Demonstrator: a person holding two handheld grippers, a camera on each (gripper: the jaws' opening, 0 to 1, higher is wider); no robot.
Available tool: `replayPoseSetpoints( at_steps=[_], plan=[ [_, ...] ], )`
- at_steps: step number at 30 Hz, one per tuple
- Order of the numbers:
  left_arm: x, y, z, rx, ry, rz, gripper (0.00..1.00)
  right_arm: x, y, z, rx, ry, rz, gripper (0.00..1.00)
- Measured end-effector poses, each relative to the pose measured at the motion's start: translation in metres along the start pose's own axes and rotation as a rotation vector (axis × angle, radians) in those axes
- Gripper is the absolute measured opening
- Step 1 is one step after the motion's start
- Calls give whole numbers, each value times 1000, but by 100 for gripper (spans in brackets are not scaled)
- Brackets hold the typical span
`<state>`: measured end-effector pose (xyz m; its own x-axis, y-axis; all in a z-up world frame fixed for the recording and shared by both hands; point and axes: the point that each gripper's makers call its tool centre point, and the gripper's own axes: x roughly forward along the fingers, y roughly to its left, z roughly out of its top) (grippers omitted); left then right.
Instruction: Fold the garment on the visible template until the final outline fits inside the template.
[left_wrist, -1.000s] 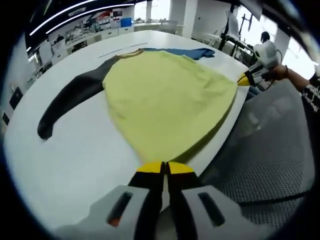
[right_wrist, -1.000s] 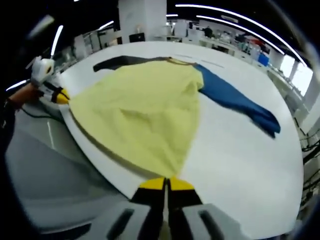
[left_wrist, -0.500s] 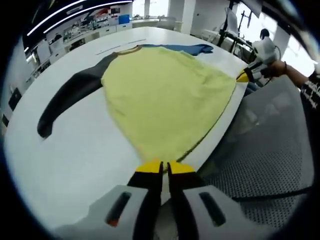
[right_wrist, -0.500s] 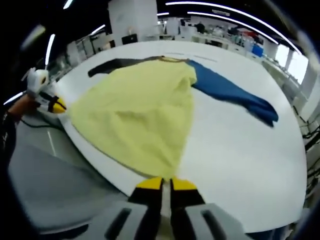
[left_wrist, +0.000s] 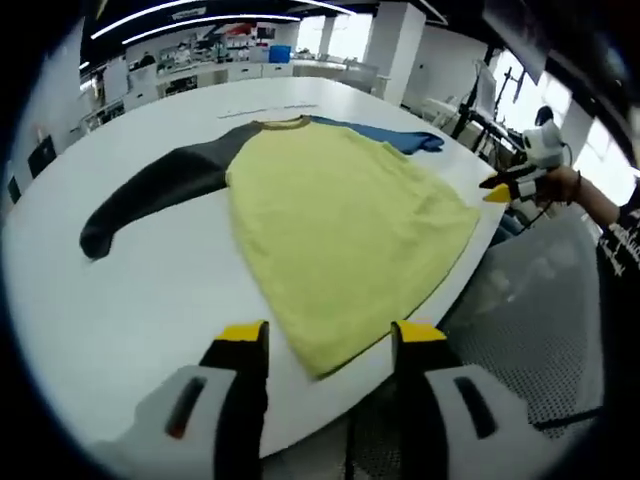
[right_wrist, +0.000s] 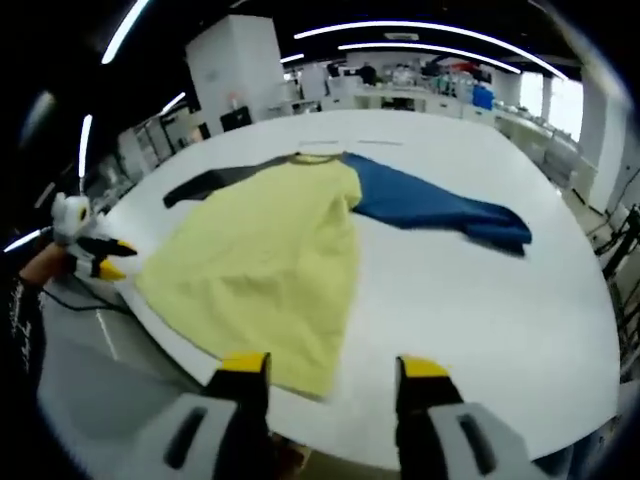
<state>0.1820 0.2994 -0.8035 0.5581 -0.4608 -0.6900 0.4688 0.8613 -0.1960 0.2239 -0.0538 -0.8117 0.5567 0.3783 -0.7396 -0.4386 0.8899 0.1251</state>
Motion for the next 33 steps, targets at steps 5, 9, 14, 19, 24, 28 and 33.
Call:
replayPoseSetpoints(
  at_steps=[5, 9, 14, 19, 24, 28, 33],
  plan=[
    [-1, -1, 11, -54, -64, -3, 59, 1, -10, 8, 22, -23, -18, 60],
    [-1, 1, 15, -76, -102, -10, 68, 1, -21, 20, 79, -71, -39, 62],
    [0, 2, 14, -98, -104, -10, 79, 2, -37, 35, 148, -126, -51, 63],
    [-2, 5, 19, -104, -133, -7, 86, 5, -63, 47, 183, -160, -73, 62],
    [-1, 8, 22, -98, -143, -6, 91, 8, -85, 60, 195, -191, -94, 61],
    [-2, 7, 32, -102, -186, -5, 93, 10, -108, 70, 226, -230, -131, 54],
    [-5, 6, 41, -87, -234, -16, 98, 18, -132, 74, 214, -214, -171, 50]
  ],
)
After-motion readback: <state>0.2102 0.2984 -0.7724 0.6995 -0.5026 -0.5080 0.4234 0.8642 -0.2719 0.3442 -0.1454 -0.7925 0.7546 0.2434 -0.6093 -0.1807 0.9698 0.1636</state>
